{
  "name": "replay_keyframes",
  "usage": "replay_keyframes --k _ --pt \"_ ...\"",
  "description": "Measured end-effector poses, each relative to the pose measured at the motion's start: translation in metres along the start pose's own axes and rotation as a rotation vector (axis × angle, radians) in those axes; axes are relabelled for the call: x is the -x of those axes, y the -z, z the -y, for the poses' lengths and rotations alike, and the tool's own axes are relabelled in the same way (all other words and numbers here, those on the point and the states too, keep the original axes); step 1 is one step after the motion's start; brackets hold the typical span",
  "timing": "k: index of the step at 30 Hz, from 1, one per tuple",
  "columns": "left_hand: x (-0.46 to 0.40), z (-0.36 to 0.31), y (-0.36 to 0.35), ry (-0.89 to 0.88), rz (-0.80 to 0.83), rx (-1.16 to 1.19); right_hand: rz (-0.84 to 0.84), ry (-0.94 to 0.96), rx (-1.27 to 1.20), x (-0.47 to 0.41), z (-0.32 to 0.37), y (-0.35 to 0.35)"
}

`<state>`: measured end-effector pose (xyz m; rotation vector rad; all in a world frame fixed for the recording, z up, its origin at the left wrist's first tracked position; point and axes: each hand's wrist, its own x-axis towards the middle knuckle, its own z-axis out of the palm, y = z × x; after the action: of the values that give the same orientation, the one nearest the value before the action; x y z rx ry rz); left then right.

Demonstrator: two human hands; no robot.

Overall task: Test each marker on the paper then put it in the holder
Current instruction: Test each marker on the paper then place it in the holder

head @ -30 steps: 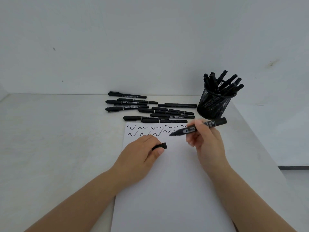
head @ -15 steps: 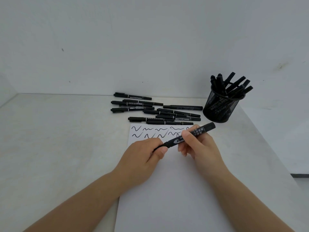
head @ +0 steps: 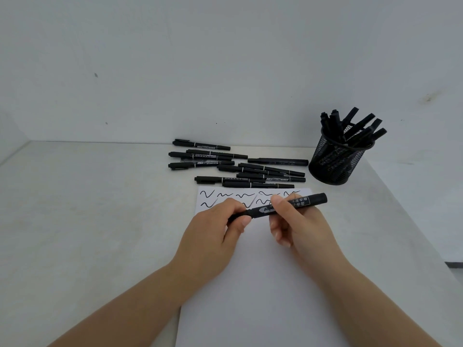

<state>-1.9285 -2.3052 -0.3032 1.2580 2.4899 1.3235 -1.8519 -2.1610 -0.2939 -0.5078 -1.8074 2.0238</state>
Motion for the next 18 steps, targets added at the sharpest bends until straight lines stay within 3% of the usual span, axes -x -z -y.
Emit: replay_keyframes --k 18 --pt "0.011 -0.001 0.005 -0.023 -0.071 0.061 0.052 0.026 -0.104 0.013 -0.002 -0.017"
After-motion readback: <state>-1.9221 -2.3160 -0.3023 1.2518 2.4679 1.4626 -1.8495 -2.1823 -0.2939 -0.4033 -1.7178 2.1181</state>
